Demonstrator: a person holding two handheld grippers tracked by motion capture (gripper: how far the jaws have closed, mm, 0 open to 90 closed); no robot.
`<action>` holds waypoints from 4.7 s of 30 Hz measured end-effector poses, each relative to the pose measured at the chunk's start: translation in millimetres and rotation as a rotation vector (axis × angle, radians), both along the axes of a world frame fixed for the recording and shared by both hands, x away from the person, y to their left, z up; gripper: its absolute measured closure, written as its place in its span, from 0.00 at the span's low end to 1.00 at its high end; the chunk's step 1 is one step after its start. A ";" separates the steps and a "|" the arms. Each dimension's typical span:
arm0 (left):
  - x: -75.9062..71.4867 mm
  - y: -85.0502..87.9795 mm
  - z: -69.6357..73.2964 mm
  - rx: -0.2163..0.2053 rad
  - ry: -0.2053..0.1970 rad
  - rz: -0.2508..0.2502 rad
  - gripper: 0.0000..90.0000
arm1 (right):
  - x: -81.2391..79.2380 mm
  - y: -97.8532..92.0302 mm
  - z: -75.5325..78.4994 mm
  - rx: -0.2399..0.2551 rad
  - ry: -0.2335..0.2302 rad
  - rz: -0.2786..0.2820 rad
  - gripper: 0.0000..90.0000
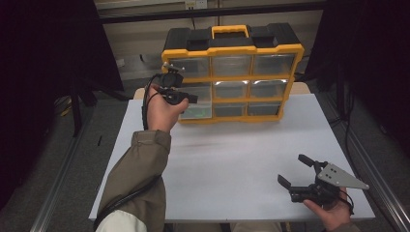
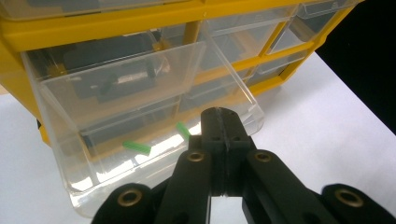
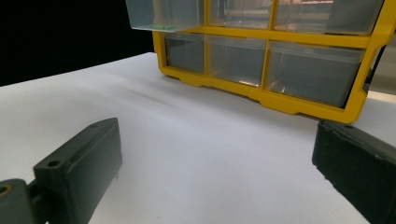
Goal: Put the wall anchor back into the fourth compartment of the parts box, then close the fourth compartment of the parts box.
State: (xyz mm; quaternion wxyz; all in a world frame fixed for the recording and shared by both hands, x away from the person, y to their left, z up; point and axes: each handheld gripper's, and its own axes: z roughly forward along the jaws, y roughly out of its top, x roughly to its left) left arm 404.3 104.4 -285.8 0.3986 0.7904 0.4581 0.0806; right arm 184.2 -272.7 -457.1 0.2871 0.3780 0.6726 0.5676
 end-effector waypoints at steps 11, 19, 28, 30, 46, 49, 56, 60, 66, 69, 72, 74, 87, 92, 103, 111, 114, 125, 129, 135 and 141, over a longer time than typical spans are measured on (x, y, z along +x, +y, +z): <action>-5.6 1.5 -4.1 -0.004 -0.013 -0.015 1.00 | -0.1 0.5 -0.2 0.000 0.002 0.001 0.02; -6.2 -3.1 -4.5 -0.010 -0.007 -0.032 1.00 | 0.0 -0.2 -0.4 -0.009 0.004 0.004 0.02; -7.6 -5.1 -10.1 -0.015 -0.006 -0.046 1.00 | -0.2 0.3 -0.3 -0.005 0.006 0.004 0.02; -7.6 -5.2 -11.1 -0.014 -0.004 -0.052 1.00 | -0.2 0.3 -0.3 -0.005 0.006 0.003 0.02; -12.5 -16.3 -14.9 -0.019 -0.009 -0.092 1.00 | 0.0 0.0 -0.2 -0.004 0.002 -0.001 0.02; -14.4 -17.8 -16.6 -0.025 -0.008 -0.096 1.00 | 0.0 -0.1 -0.2 -0.004 0.003 0.001 0.02; -18.1 -19.1 -24.3 -0.032 -0.008 -0.106 0.99 | -0.1 -0.1 -0.2 -0.006 0.006 0.004 0.02; -20.8 -20.6 -29.0 -0.046 0.006 -0.126 0.88 | 0.0 -0.1 -0.2 -0.005 0.006 0.005 0.02; -25.4 -24.1 -35.7 -0.081 0.030 -0.144 0.70 | 0.2 -0.1 -0.4 -0.008 -0.001 0.004 0.02; -27.7 -25.2 -40.0 -0.079 0.047 -0.156 0.67 | 0.1 -0.5 -0.4 -0.011 0.004 0.004 0.02; -29.6 -25.4 -44.4 -0.087 0.044 -0.162 0.62 | -0.1 0.5 -0.3 -0.006 0.003 0.000 0.02; -30.5 -25.7 -47.4 -0.084 0.043 -0.167 0.61 | -0.1 0.5 -0.3 -0.006 0.003 0.001 0.02; -36.2 -19.8 -57.3 -0.076 -0.050 -0.137 0.57 | -0.1 0.5 -0.3 -0.005 0.005 0.001 0.02; -34.8 -15.4 -58.0 -0.046 -0.074 -0.089 0.81 | -0.2 0.6 -0.3 -0.005 0.007 0.000 0.02; -31.0 -6.7 -55.9 -0.049 -0.166 -0.022 1.00 | 0.1 0.3 -0.6 -0.005 0.008 0.002 0.02; -30.1 -4.6 -55.2 -0.046 -0.193 0.013 1.00 | 0.4 1.3 -0.2 -0.002 0.004 0.006 0.02; -29.7 -3.3 -56.3 -0.043 -0.196 0.023 1.00 | 1.6 1.4 -0.2 -0.007 -0.001 0.009 0.02; -25.1 -4.5 -58.8 -0.041 -0.201 0.040 1.00 | 1.8 1.1 -0.4 -0.013 -0.004 0.011 0.02; -23.9 -5.2 -59.3 -0.042 -0.204 0.042 1.00 | 1.7 0.5 -0.4 -0.012 -0.003 0.008 0.02; -22.5 -6.5 -59.3 -0.039 -0.205 0.045 1.00 | 1.7 1.2 -0.3 -0.009 -0.002 0.010 0.02; -21.3 -7.6 -59.7 -0.036 -0.210 0.049 1.00 | 1.3 0.5 -0.3 -0.008 0.003 0.007 0.02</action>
